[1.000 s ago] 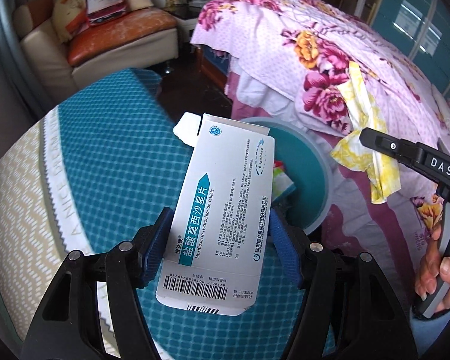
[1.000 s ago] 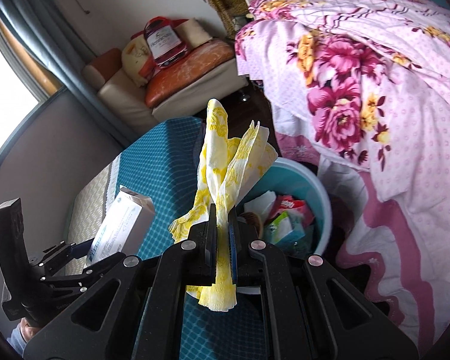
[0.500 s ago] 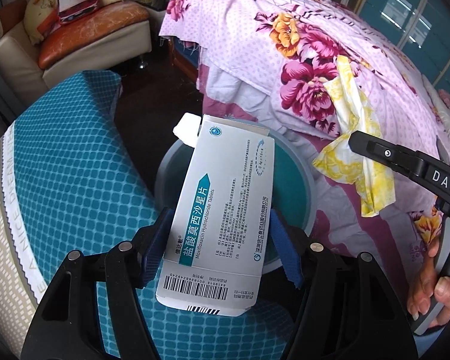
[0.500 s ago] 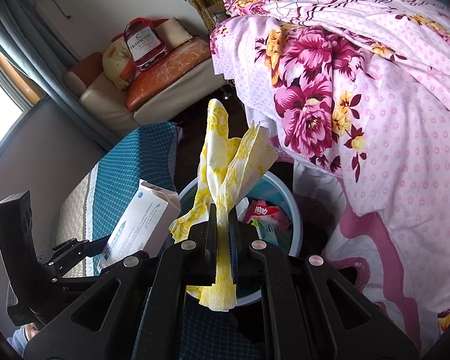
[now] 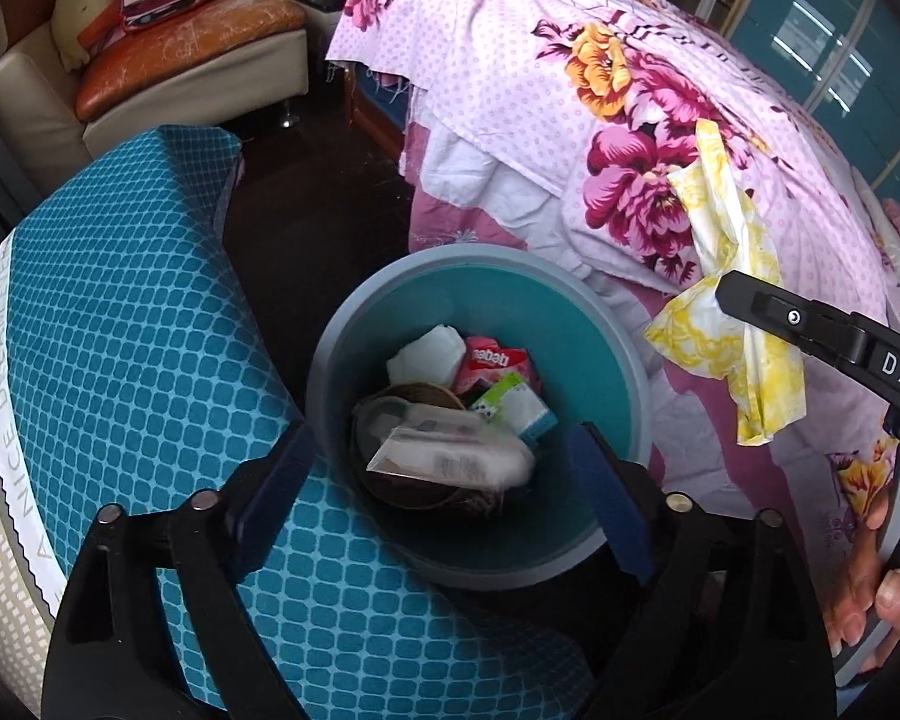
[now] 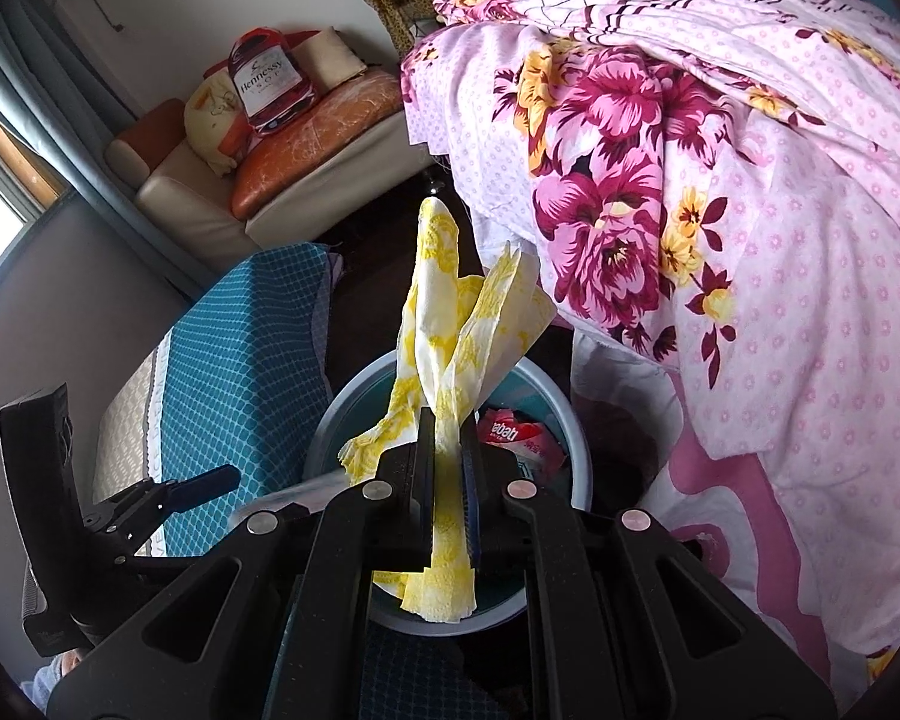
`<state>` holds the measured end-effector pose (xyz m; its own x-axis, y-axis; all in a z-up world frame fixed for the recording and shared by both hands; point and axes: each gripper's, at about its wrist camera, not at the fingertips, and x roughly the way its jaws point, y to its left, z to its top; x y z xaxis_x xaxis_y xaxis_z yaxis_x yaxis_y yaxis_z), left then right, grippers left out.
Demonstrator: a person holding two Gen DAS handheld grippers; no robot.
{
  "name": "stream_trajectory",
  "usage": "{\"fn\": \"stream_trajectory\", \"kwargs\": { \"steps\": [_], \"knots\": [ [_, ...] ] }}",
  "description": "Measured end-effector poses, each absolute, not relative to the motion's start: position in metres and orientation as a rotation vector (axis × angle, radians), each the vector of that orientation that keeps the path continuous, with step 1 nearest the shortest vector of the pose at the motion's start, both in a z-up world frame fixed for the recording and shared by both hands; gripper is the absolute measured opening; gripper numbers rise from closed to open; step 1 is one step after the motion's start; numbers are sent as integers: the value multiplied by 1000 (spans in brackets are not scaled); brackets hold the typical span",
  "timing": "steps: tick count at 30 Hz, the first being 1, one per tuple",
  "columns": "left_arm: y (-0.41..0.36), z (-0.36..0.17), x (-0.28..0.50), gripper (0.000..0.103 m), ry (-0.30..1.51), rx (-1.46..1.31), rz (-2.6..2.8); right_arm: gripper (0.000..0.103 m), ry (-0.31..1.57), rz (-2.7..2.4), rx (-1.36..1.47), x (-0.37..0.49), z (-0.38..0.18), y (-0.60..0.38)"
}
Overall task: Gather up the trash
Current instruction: 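Release the medicine box into the bin with left while right drops the tissue in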
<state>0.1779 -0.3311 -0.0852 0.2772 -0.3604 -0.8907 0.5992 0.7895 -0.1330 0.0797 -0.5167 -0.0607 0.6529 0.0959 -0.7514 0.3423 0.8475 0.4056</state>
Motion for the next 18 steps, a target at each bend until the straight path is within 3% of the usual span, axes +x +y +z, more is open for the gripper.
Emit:
{"fn": "stream_trajectory", "kwargs": {
  "steps": [18],
  "knots": [
    [-270, -82, 185, 91, 1136, 161, -566, 9, 922, -121, 509, 111, -70, -489]
  ]
}}
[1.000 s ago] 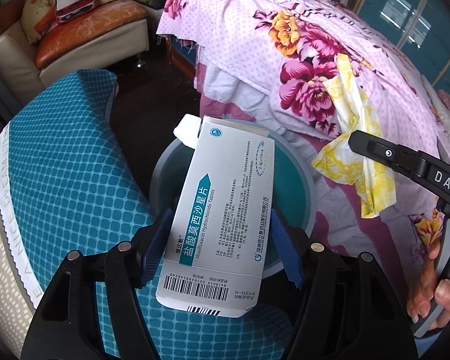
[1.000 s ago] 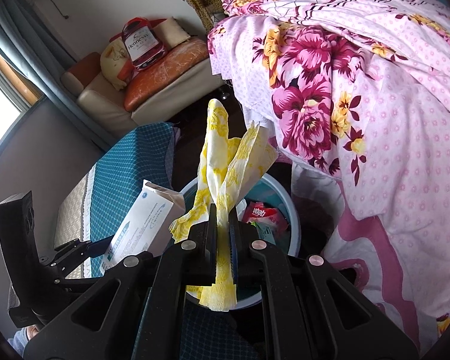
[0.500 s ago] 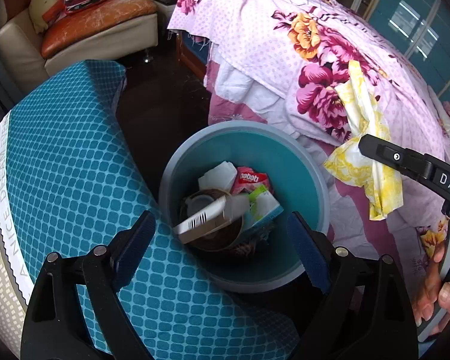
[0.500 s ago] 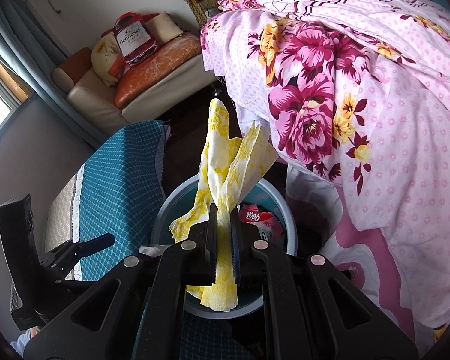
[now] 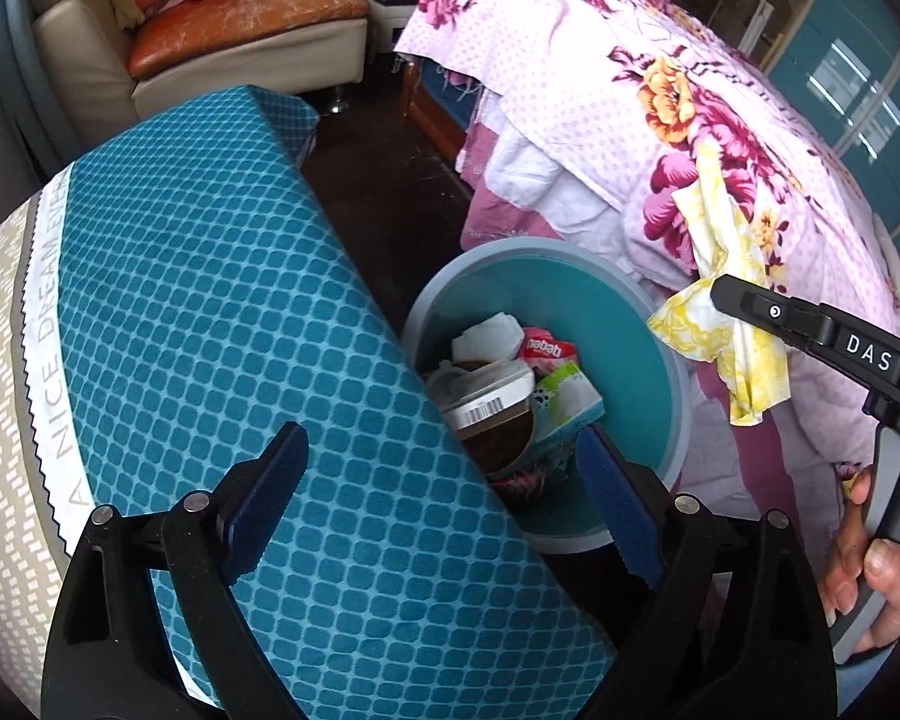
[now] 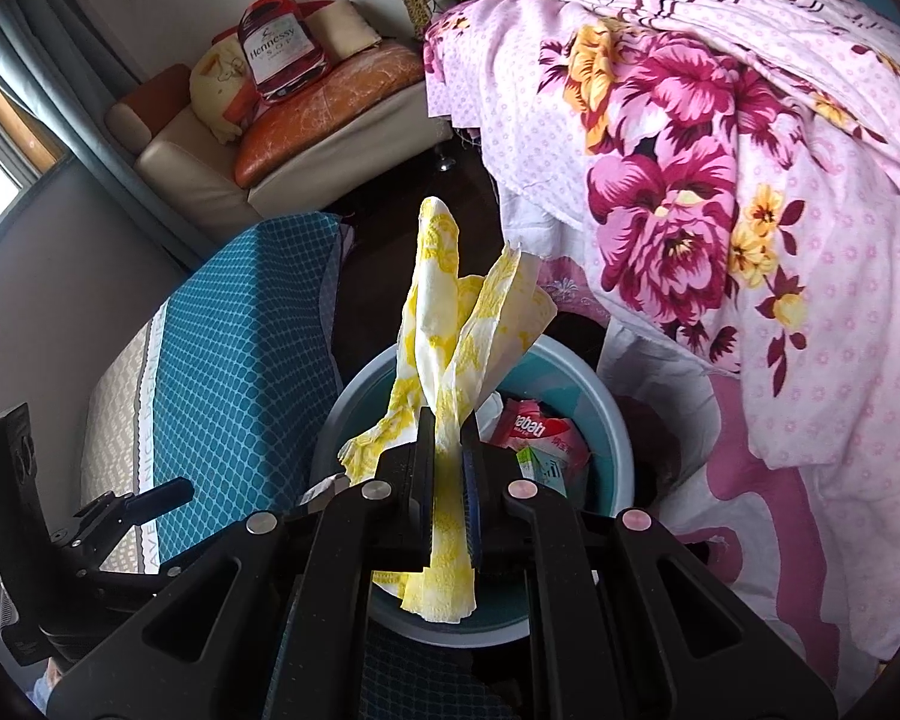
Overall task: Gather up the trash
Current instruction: 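Release the medicine box into the bin with left while right drops the tissue in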
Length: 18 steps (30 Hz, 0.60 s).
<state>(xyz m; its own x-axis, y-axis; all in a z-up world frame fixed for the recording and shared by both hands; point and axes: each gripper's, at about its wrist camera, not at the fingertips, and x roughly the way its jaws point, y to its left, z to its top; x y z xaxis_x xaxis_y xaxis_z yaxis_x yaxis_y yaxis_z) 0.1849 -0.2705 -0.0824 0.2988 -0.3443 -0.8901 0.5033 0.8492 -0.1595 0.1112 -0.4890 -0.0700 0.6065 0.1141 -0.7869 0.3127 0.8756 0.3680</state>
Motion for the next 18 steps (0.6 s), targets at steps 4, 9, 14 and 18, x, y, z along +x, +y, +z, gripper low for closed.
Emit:
{"fn": "stream_trajectory", "kwargs": {
  "steps": [4, 9, 14, 18],
  "knots": [
    [-258, -83, 188, 91, 1138, 143, -553, 10, 946, -116, 491, 117, -74, -482],
    [-247, -85, 192, 91, 1138, 130, -550, 33, 968, -124, 483, 123, -78, -475],
    [-238, -87, 195, 91, 1144, 111, -548, 64, 974, -133, 480, 127, -80, -467],
    [-232, -88, 196, 91, 1148, 97, -544, 74, 972, -132, 481, 129, -77, -461]
  ]
}}
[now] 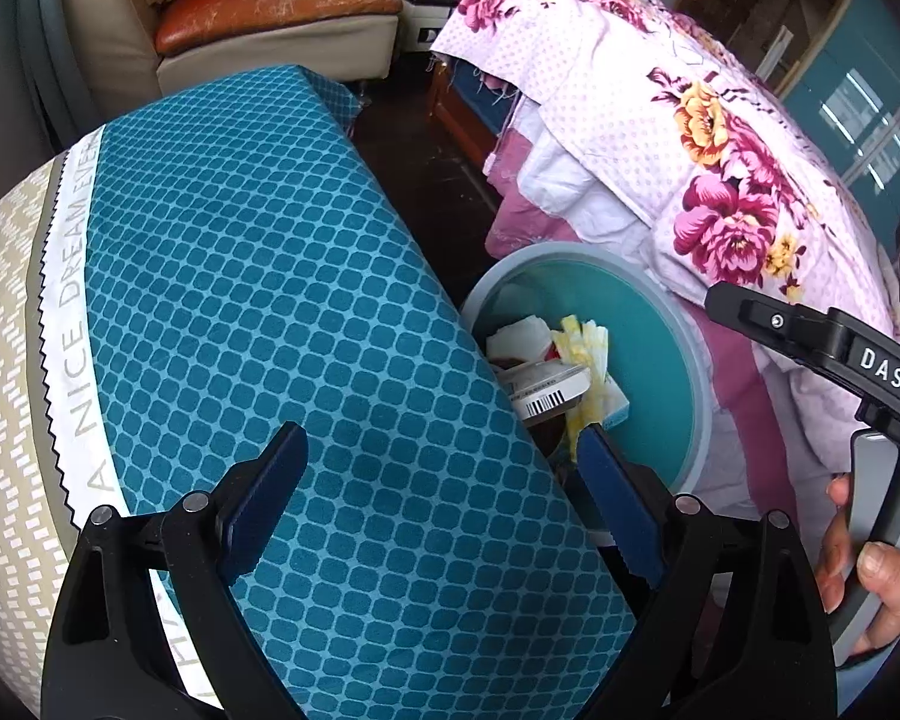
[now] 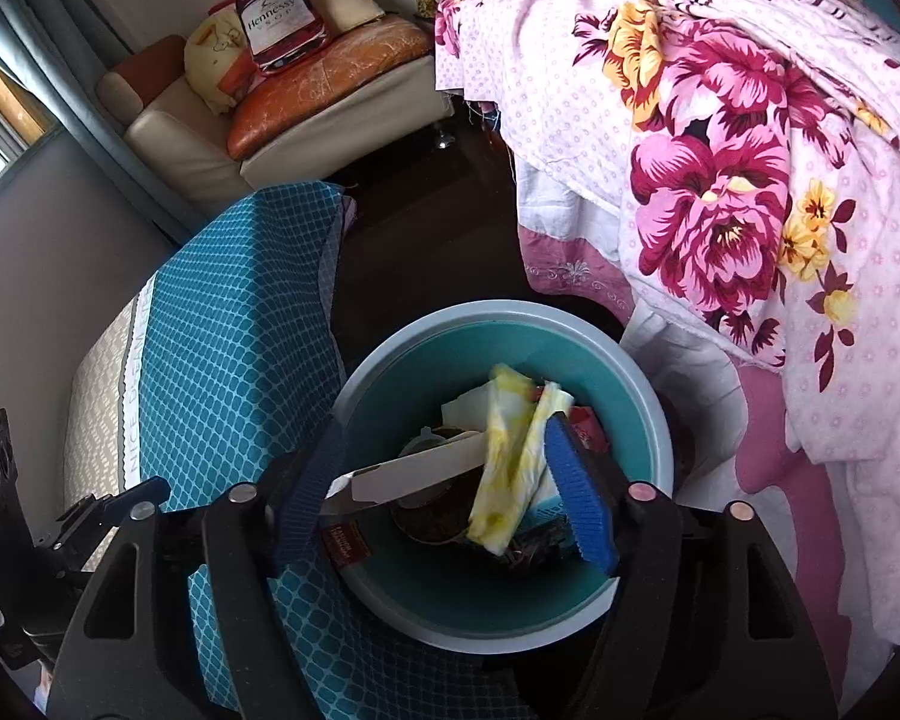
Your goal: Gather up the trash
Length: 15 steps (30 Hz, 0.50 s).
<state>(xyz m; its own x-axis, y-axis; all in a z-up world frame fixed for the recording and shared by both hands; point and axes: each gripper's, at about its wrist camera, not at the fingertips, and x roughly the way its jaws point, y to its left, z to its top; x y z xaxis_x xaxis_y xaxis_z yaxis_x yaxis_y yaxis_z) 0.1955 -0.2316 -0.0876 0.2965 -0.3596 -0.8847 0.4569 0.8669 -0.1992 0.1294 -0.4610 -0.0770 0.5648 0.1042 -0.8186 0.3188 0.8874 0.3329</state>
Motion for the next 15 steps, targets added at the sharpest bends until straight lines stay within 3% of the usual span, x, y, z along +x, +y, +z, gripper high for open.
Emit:
{"fn": "stream_trajectory", "kwargs": {
  "steps": [15],
  "knots": [
    [-211, -65, 182, 92, 1113, 80, -521, 88, 956, -142, 432, 111, -50, -443]
  ]
}}
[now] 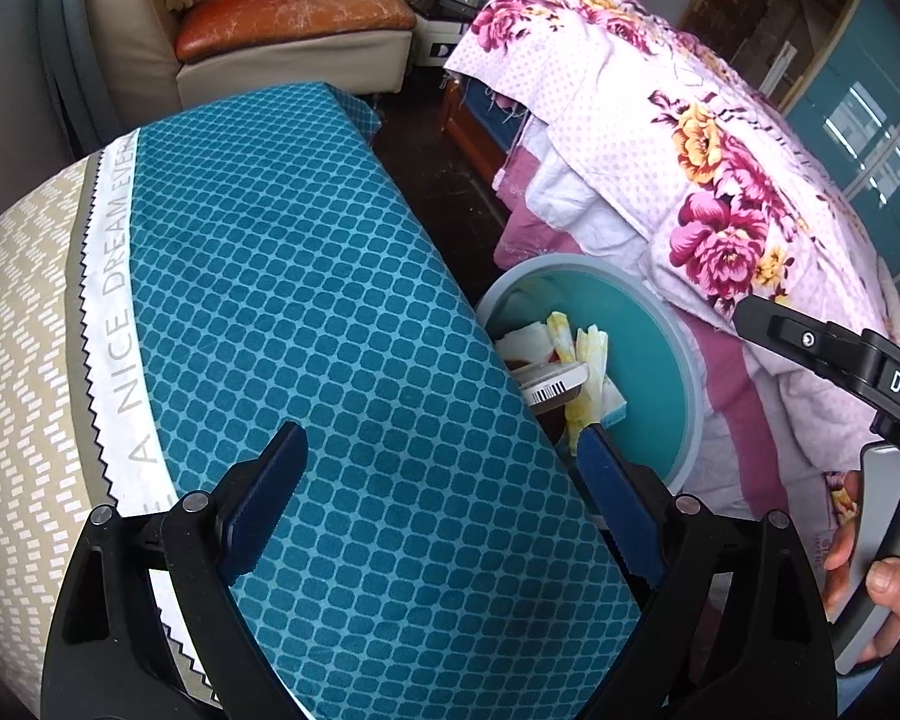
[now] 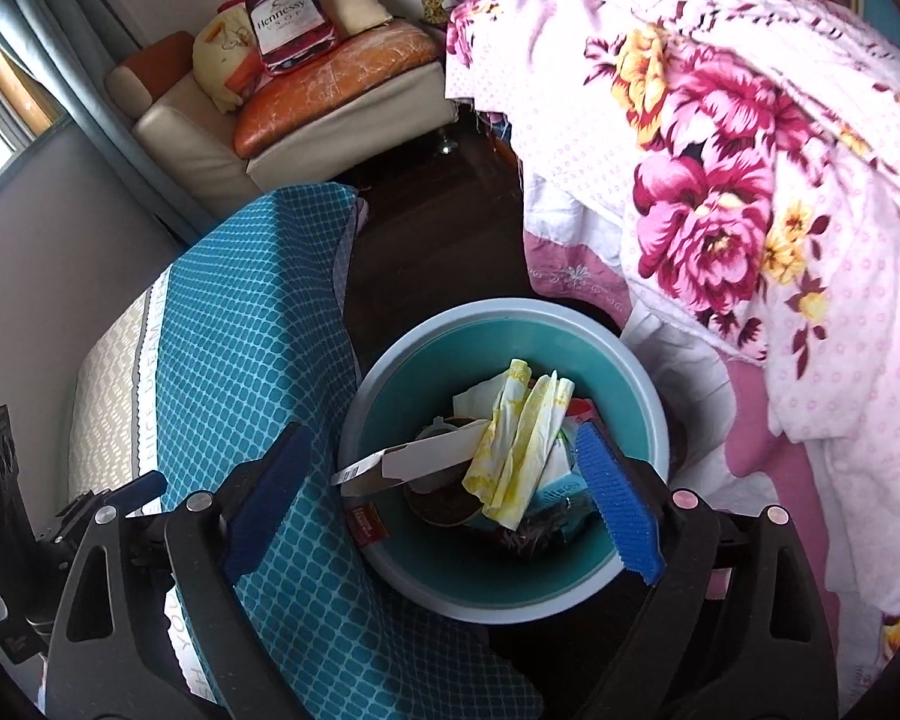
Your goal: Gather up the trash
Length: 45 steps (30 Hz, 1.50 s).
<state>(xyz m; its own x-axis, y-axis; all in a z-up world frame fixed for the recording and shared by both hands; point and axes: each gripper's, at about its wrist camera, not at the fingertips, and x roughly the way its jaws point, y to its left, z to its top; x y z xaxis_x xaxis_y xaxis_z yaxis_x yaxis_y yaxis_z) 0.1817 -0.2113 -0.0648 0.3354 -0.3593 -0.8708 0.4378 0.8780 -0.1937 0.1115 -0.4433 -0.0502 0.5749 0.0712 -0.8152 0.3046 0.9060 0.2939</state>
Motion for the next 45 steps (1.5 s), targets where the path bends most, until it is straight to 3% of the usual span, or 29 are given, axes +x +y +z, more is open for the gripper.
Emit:
{"fn": "stream_trajectory", "kwargs": {
  "steps": [7, 13, 16, 45],
  "knots": [
    [-201, -43, 165, 92, 1072, 74, -495, 96, 935, -151, 378, 94, -30, -431],
    [-192, -25, 149, 93, 1036, 71, -456, 96, 921, -166, 338, 75, -15, -421],
    [-187, -17, 141, 99, 1020, 70, -428, 96, 913, -173, 320, 65, -9, -418],
    [-156, 0, 94, 99, 976, 78, -373, 96, 869, -156, 256, 9, 10, -392]
  ]
}}
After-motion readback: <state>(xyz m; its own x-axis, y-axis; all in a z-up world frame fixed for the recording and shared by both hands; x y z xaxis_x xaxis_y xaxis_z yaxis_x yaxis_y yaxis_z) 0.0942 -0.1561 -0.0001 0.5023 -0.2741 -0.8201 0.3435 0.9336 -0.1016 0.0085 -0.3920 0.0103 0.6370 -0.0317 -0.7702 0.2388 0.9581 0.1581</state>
